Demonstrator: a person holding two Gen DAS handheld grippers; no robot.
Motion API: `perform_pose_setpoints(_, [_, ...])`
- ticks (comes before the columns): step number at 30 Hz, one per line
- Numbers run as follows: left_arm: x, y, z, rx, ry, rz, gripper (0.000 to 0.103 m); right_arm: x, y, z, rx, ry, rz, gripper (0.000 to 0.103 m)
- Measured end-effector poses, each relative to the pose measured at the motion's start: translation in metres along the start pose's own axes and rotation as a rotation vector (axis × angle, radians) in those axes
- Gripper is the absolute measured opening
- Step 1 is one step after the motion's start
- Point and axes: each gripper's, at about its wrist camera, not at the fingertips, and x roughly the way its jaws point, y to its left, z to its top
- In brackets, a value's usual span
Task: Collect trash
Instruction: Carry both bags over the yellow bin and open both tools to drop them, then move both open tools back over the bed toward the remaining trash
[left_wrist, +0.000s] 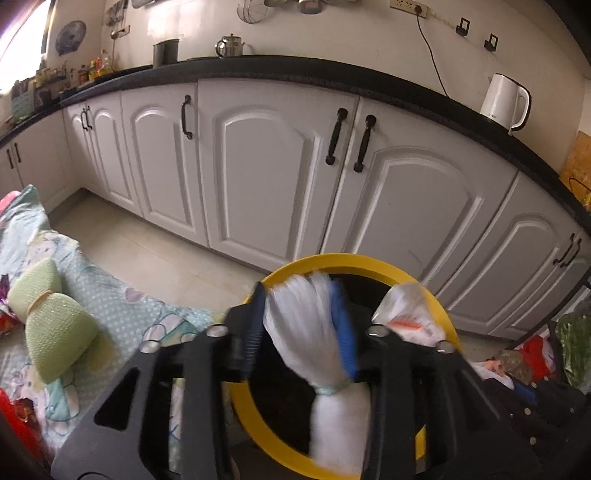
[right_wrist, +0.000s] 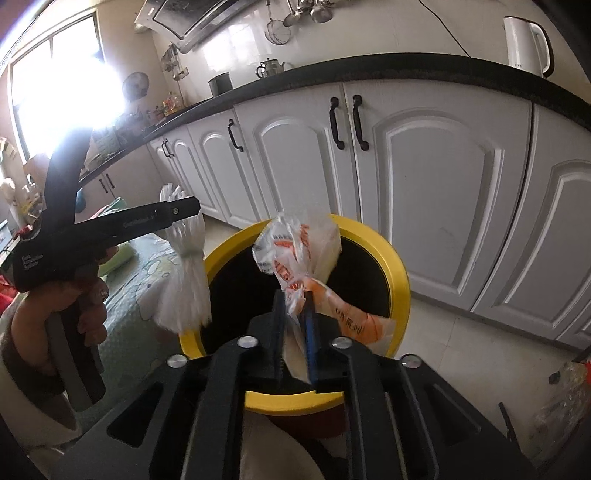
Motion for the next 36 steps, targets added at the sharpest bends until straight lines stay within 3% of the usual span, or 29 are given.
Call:
perform_pose_setpoints(2, [0.0,0.002,0.0,-0.011,0.005,-0.002,0.043,-0.001,-0.002,-0.002,0.006,-0.008,-0.009,0.022])
perform_pose_setpoints(4, [-0.003,0.004,0.0,-0.028,0.003,-0.013,0.059,-0.004,-0.004,-0.002,0.018,-0.022,-0.017,0.027])
perform_pose_setpoints(6, [-0.009,0.007,0.0,-0.038,-0.01,-0.018,0.067,-0.008,-0.006,0.0,0.022,-0.039,-0.026,0.033])
perform_pose_setpoints(9, [-0.021,0.014,0.001,-0.069,-0.034,-0.017,0.089,-0.014,-0.006,0.002,0.023,-0.073,-0.044,0.042])
perform_pose_setpoints(10, [-0.025,0.016,0.001,-0.076,-0.043,-0.015,0.092,-0.015,-0.006,0.003,0.024,-0.082,-0.045,0.045])
perform_pose_setpoints(18, [-0.075,0.037,-0.004,-0.104,-0.124,0.038,0.092,-0.027,0.012,0.01,0.011,-0.128,-0.005,0.058])
perform_pose_setpoints(36, [-0.17,0.092,-0.022,-0.171,-0.29,0.161,0.092,-0.045,0.09,0.012,-0.115,-0.16,0.136,0.065])
